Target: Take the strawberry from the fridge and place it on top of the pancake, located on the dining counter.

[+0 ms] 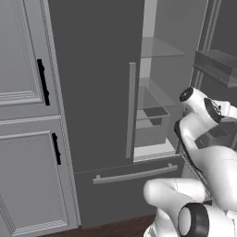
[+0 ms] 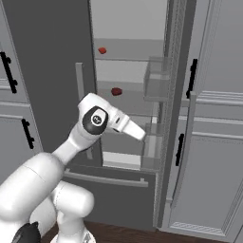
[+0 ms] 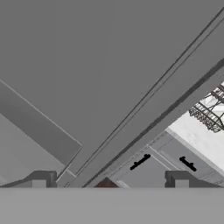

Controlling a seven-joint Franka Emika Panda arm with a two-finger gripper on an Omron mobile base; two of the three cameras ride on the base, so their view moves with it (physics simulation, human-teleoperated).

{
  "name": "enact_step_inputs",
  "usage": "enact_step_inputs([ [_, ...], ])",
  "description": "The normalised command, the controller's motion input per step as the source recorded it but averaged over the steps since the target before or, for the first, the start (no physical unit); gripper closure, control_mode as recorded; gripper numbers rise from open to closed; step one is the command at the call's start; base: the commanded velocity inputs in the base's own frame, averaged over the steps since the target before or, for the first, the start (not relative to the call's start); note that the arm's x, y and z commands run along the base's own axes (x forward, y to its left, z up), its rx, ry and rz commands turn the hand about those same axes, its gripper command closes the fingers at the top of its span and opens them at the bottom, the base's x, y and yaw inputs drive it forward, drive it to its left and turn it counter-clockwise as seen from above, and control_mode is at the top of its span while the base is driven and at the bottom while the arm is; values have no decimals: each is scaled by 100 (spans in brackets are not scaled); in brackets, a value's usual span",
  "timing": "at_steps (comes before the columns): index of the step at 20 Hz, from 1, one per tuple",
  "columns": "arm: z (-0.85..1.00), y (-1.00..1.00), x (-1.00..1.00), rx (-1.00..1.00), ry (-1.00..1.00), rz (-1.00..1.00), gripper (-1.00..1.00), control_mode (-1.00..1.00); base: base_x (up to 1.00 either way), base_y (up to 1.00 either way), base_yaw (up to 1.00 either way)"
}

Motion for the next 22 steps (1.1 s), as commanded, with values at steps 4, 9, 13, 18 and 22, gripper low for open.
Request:
enact_step_inputs([
  [4, 27, 95, -23, 1, 0, 10, -100, -100, 0, 0, 0],
  [9, 20, 100, -1, 4, 0, 22, -100, -100, 0, 0, 0],
  [13, 42, 89, 0, 7, 0, 25, -100, -100, 0, 0, 0],
  [18, 28, 68, 0, 15, 0, 30, -100, -100, 0, 0, 0],
  [22, 21, 63, 0, 20, -2, 30, -100, -100, 0, 0, 0],
])
